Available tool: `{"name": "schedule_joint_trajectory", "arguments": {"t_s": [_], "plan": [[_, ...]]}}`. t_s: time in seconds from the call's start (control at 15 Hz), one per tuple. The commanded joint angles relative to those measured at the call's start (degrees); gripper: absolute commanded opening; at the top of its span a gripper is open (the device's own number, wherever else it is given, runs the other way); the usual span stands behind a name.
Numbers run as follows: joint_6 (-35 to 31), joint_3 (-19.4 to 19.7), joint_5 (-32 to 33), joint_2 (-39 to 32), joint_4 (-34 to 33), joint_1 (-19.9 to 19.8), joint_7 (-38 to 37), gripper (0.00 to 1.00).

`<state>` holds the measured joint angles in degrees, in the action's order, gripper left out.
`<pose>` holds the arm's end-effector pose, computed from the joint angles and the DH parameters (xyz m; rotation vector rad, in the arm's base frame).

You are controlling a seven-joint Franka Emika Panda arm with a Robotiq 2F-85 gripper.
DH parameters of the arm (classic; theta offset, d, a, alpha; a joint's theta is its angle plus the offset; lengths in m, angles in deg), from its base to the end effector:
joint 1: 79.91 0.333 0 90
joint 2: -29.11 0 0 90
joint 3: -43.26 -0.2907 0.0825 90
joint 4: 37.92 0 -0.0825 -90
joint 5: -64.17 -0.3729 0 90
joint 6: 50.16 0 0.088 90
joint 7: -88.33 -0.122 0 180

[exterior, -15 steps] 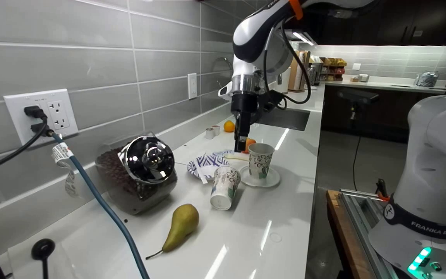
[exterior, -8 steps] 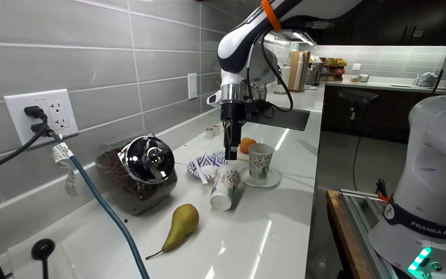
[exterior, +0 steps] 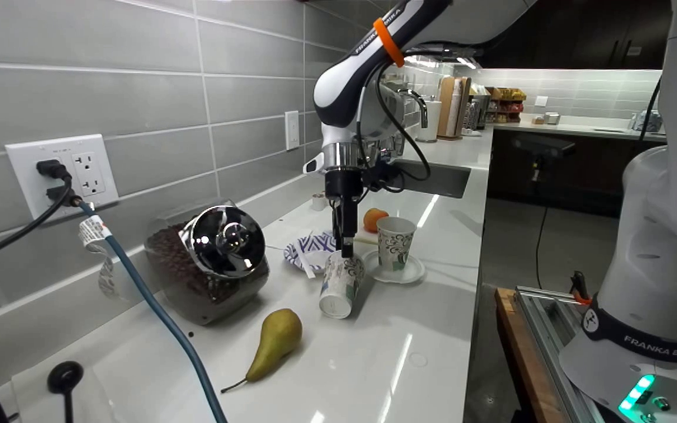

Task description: Pick up the coffee cup on the left and place it upright.

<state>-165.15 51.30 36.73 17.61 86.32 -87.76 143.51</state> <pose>0.4930 -0.1060 0.2525 -2.5889 -0.5240 0.0973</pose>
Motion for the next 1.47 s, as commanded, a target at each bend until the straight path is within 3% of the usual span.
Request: {"name": "schedule_joint_trajectory", "arguments": {"t_s": [0.0, 0.27, 0.4, 0.6, 0.8, 1.4], "plan": [[4.49, -1.64, 0.17, -2.20, -2.47, -1.86, -0.31, 0.72], [5.79, -2.27, -0.56, -3.22, -3.46, -2.49, 0.16, 0.50], [5.80, -2.51, -0.68, -3.55, -3.91, -2.72, 0.24, 0.28], [5.95, -2.87, -0.87, -3.78, -4.43, -3.11, 0.30, 0.05], [7.08, -3.02, -1.15, -3.63, -5.00, -3.22, 0.33, 0.00], [7.70, -4.43, 0.35, 4.76, -0.39, -0.60, -4.67, 0.02]]}}
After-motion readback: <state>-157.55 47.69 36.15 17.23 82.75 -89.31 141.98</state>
